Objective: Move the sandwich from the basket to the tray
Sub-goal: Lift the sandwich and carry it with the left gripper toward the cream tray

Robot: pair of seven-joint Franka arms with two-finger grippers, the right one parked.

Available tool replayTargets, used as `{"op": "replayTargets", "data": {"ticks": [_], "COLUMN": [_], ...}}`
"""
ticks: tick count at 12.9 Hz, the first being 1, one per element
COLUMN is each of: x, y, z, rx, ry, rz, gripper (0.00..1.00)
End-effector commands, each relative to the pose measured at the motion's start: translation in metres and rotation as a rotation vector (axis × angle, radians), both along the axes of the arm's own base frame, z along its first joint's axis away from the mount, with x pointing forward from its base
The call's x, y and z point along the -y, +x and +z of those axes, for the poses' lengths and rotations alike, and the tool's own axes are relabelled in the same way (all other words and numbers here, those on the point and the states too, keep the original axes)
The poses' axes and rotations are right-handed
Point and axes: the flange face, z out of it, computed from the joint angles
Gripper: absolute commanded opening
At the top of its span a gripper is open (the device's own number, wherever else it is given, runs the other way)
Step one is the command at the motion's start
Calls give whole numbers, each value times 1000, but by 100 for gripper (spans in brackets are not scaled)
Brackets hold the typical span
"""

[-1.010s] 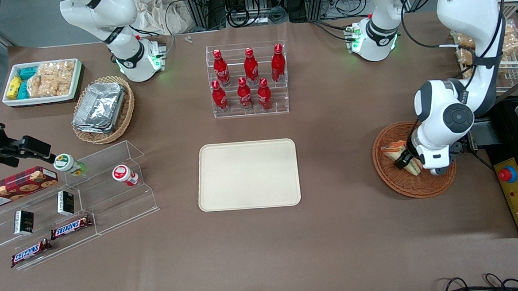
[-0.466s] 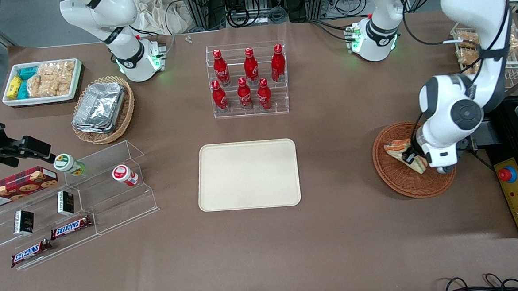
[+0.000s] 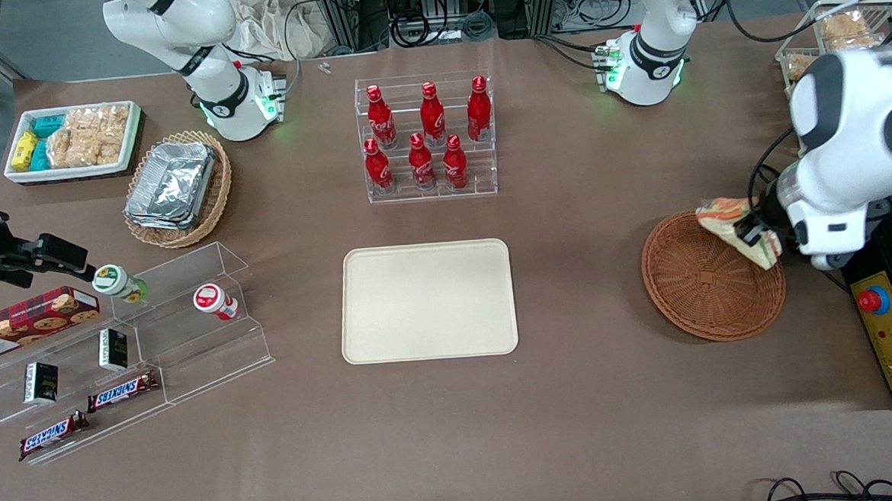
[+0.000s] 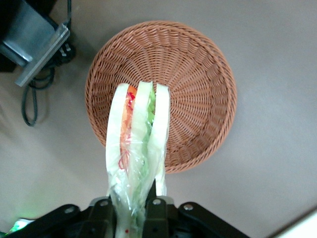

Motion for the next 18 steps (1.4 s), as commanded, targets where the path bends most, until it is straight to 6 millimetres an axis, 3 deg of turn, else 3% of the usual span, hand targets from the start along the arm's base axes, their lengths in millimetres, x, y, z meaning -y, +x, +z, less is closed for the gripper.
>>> {"op": "replayTargets", "data": {"ticks": [1,3,5,7,9,13,15,18], "x": [-13,-9,14,59,118,229,266,301], "y": [-10,-10,-10,-12,-12,-9,-11,-19], "z": [29,32,32,28,16,-39,-60,-91], "rx": [1,-4,-2,6,31,121,112,103], "ry": [-54,-68,-73,-73,-76,-98,-109,-133], "rz": [-139,-253,-323,-407,-503,-473,-522,-573], "gripper": [0,0,0,0,0,0,0,0]}}
